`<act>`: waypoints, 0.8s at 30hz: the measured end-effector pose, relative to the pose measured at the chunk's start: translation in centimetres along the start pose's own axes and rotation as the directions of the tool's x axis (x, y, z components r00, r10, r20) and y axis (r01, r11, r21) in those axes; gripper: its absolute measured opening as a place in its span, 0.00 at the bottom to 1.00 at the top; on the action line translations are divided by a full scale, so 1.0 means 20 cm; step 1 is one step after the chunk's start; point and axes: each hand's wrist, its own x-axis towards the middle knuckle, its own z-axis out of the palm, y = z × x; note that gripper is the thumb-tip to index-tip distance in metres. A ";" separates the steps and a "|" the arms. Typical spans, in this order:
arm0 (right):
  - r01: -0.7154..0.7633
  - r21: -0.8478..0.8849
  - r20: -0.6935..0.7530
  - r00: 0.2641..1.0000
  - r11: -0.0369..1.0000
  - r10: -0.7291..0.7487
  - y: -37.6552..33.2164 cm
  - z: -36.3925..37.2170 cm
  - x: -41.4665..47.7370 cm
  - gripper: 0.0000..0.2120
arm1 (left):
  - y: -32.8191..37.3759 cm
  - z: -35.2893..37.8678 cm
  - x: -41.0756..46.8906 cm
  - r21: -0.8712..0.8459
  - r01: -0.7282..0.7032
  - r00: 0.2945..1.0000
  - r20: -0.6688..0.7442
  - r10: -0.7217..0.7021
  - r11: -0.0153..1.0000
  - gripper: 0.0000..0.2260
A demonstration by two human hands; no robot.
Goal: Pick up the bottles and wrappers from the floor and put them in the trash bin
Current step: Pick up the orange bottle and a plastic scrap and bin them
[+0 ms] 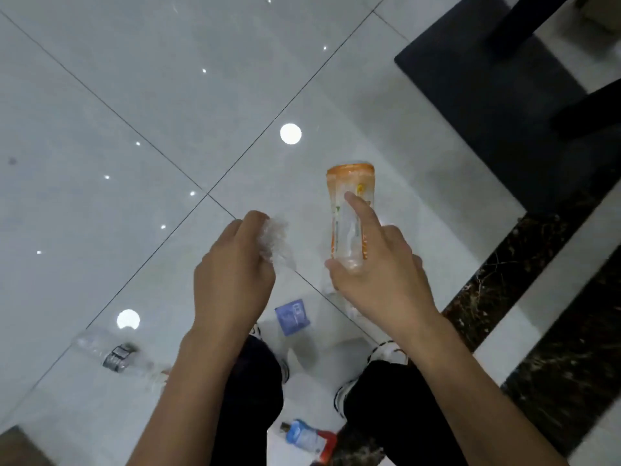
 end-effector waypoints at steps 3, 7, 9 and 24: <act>0.007 -0.076 0.036 0.999 0.997 -0.005 -0.29 -0.34 -0.23 0.41 | 0.16 -0.44 -0.14 -0.042 0.036 0.999 0.016 -0.035 0.998 0.13; 0.050 -0.138 0.073 0.997 0.989 -0.040 -0.72 -0.83 -0.66 0.41 | 0.39 -1.13 -0.36 -0.058 0.037 0.999 0.031 -0.036 0.998 0.12; 0.065 -0.108 0.086 0.995 0.992 -0.056 -0.90 -1.01 -0.89 0.42 | 0.49 -1.41 -0.49 -0.072 0.068 0.997 0.044 -0.065 0.995 0.11; 0.282 -0.035 -0.163 0.945 0.959 -0.284 -1.44 -1.44 -1.61 0.42 | 0.76 -2.31 -0.92 -0.186 -0.059 0.985 -0.169 0.028 0.981 0.10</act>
